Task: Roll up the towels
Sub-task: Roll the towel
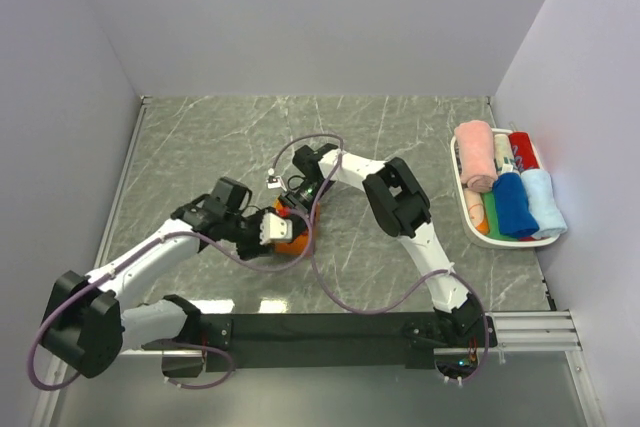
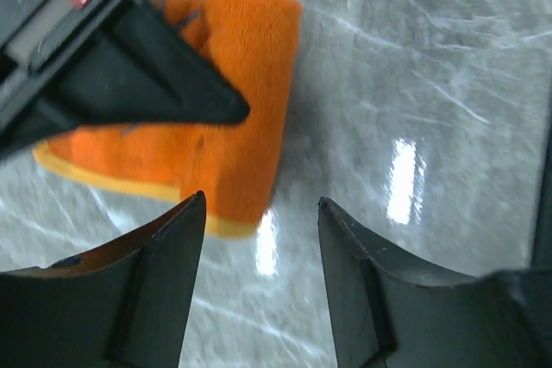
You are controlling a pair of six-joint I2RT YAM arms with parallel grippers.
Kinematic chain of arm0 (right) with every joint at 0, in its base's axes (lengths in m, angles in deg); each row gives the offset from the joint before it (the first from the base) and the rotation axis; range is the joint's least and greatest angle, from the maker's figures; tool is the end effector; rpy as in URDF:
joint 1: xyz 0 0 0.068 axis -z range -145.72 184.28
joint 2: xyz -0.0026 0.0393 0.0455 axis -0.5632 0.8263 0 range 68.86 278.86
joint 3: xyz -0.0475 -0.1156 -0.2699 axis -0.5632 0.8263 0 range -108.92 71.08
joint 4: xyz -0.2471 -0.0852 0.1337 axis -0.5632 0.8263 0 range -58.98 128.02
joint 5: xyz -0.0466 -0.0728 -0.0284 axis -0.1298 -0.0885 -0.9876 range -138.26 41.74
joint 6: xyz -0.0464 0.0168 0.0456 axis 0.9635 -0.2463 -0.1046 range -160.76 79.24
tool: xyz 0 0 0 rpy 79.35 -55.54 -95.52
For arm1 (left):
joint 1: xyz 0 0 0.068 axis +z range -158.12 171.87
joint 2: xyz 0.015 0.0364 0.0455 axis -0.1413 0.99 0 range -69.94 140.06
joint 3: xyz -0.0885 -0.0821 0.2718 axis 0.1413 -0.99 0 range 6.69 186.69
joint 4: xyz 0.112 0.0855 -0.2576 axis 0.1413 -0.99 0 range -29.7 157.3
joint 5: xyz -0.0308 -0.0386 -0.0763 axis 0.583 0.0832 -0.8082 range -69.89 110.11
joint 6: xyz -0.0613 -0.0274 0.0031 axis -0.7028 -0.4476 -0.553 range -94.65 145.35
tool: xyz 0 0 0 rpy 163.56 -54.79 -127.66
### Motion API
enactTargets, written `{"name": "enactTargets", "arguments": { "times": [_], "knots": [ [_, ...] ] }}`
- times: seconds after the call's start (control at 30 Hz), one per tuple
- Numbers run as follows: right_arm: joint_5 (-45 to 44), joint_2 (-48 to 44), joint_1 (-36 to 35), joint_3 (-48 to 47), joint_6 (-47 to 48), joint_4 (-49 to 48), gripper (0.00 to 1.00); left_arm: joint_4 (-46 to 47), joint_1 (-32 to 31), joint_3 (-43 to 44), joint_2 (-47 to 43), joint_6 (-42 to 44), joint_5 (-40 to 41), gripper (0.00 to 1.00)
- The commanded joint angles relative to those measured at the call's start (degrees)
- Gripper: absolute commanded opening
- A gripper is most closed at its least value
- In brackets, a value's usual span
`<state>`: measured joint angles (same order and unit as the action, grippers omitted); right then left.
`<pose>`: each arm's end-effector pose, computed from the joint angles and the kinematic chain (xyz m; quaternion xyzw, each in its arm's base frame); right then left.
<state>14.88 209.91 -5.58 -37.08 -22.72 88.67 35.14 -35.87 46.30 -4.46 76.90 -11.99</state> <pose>0.3616 0.3643 0.0960 0.4103 -0.7467 -0.5133 0.1030 0.1996 -0.1371 0.2077 0.6481 0.6628 -0.2054 0.3139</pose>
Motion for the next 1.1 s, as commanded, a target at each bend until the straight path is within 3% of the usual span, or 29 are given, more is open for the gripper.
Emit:
{"name": "enactTargets", "arguments": {
  "times": [0.0, 0.23, 0.27, 0.3, 0.4, 0.47, 0.63, 0.83, 1.07],
  "knots": [
    [-6.7, 4.1, -0.6, -0.7, 1.6, 2.6, 0.00, 12.0, -3.7, -1.9, 1.2, -0.2, 5.3, 0.60],
    [-6.9, 3.6, -0.5, 0.1, 1.5, 2.2, 0.02, 15.2, -7.6, -2.6, 11.1, 1.2, 6.3, 0.54],
    [-7.0, 3.3, -0.4, 0.2, 1.4, 2.2, 0.05, 14.9, -8.3, -2.5, 12.3, 2.1, 6.9, 0.51],
    [-7.0, 3.1, -0.4, 0.2, 1.2, 2.1, 0.08, 13.7, -8.4, -2.2, 13.5, 2.4, 7.0, 0.42],
    [-8.4, 1.6, 0.2, 0.8, 1.0, 1.7, 0.28, 9.0, -8.5, -0.9, 17.1, 2.3, 7.4, 0.26],
    [-9.6, -0.2, 1.5, 0.8, 1.3, 2.2, 0.42, 4.8, -8.4, -0.6, 18.0, 2.7, 7.1, 0.20],
    [-14.9, -7.3, 7.4, 0.3, 0.9, 2.1, 0.61, -4.0, -8.3, 0.8, 19.2, 2.9, 4.4, 0.07],
    [-25.3, -21.7, 13.9, 7.5, -2.2, -7.0, 0.63, -12.0, -6.7, 5.5, 25.5, 1.3, 1.6, 0.04],
    [-30.6, -42.4, 19.5, 23.0, -2.2, -15.4, 0.62, -23.8, -1.5, 24.3, 39.5, -1.7, -6.0, 0.06]
  ]
}}
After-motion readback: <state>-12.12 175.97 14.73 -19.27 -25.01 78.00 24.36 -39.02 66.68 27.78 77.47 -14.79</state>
